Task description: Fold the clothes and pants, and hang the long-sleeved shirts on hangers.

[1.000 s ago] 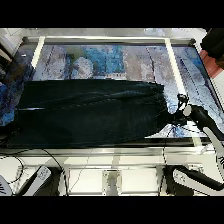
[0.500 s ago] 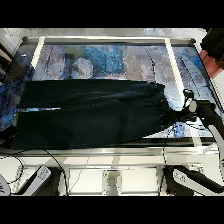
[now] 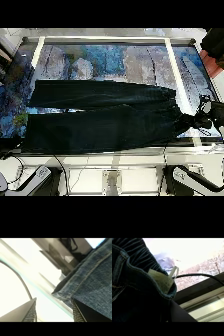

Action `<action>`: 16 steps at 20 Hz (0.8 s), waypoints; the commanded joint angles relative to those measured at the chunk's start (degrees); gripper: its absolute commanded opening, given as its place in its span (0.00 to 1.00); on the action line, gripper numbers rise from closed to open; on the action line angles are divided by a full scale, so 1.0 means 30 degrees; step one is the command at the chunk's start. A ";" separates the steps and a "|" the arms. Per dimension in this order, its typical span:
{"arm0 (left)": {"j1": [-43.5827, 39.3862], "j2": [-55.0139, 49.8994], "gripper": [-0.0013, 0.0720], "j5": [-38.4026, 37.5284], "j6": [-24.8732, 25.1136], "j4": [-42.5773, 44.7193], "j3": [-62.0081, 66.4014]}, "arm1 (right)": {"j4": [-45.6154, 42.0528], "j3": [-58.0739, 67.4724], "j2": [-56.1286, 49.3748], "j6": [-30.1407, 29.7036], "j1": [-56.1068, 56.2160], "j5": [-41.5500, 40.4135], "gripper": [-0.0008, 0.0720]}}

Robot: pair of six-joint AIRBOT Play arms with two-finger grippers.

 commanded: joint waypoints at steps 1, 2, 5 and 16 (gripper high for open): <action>0.0430 -0.0058 0.65 -0.0408 0.0911 -0.1224 -0.0233 | 0.0066 0.0015 0.0015 -0.0087 -0.0255 0.0131 0.05; 0.0430 -0.0058 0.65 -0.0408 0.0911 -0.1275 -0.0233 | 0.0087 0.0015 0.0015 -0.0087 -0.0255 0.0131 0.05; 0.0430 -0.0073 0.66 -0.0248 0.1515 -0.1464 -0.0233 | 0.0313 0.0015 0.0015 -0.0095 -0.0255 0.0131 0.05; 0.0423 -0.1989 0.64 0.0903 0.2426 -0.2856 -0.0248 | 0.1508 0.0015 0.0015 -0.0087 -0.0255 0.0124 0.05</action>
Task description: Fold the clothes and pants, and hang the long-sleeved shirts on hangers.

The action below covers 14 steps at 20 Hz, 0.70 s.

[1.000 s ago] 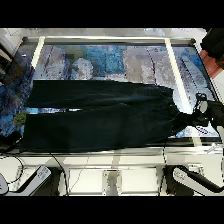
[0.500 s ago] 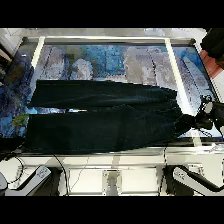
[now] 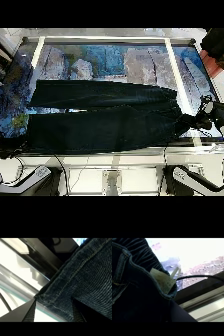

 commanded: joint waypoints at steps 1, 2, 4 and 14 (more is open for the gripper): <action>0.0015 -0.0670 0.64 0.0459 0.0109 -0.0117 -0.0015 | 0.0823 0.0015 0.0015 0.0007 0.0000 -0.0036 0.05; 0.0015 -0.0831 0.58 0.0459 0.0109 -0.0124 -0.0015 | 0.0962 0.0015 0.0015 0.0007 0.0000 -0.0036 0.05; 0.0007 -0.0896 0.11 0.0539 0.0102 -0.0131 -0.0015 | 0.1195 0.0015 0.0015 0.0007 0.0000 0.0015 0.05; -0.1523 0.3519 0.05 -0.1239 -0.1443 -0.2681 0.5712 | 0.2470 0.2448 0.2331 -0.4510 -0.0044 0.5144 0.05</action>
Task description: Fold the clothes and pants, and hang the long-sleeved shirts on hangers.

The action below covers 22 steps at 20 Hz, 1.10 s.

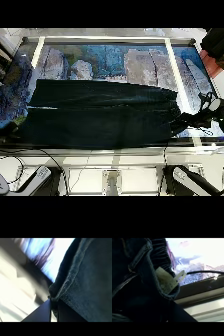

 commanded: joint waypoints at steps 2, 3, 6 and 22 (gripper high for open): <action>-0.0619 0.2259 0.05 -0.1683 -0.1435 -0.0168 0.4109 | -0.0102 0.2885 0.2441 -0.1472 -0.0481 0.3424 0.04; -0.0619 0.2484 0.05 -0.2069 -0.1741 -0.0168 0.4874 | -0.0117 0.3614 0.3162 -0.1479 -0.0816 0.3891 0.04; -0.0619 0.2659 0.05 -0.2572 -0.2900 -0.0197 0.6747 | -0.0189 0.5617 0.5391 -0.1617 -0.2237 0.4969 0.04; -0.4371 -0.0714 0.05 -0.3665 -0.3002 0.1741 0.7628 | -0.0240 0.6747 0.7621 -0.2339 -0.3825 0.9712 0.04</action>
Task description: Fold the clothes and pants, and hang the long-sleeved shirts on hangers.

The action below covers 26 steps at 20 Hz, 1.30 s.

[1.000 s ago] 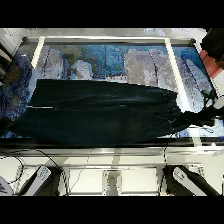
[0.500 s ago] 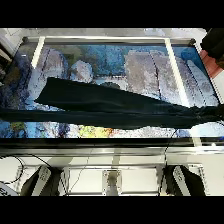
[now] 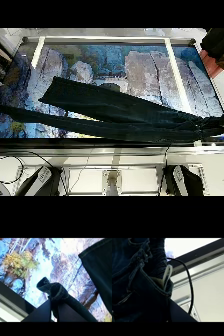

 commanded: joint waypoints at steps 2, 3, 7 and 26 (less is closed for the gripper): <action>-0.1158 -0.2433 0.05 -0.0539 0.0189 0.1450 0.0022 | 0.0044 0.0022 -0.0576 0.0000 -0.0015 0.0597 0.04; -0.1231 -0.3002 0.05 -0.0517 0.0189 0.1450 0.0029 | 0.0044 0.0015 -0.0991 0.0000 -0.0015 0.0758 0.04; -0.2594 -0.5807 0.05 -0.0787 0.0182 0.2579 0.1661 | 0.0044 -0.0044 -0.3432 -0.0350 -0.0015 0.1049 0.04; -1.0054 -2.0130 0.05 0.3228 -0.4313 0.3643 1.7464 | 0.0437 -0.0036 -1.4389 0.2776 -0.0007 -0.8276 0.04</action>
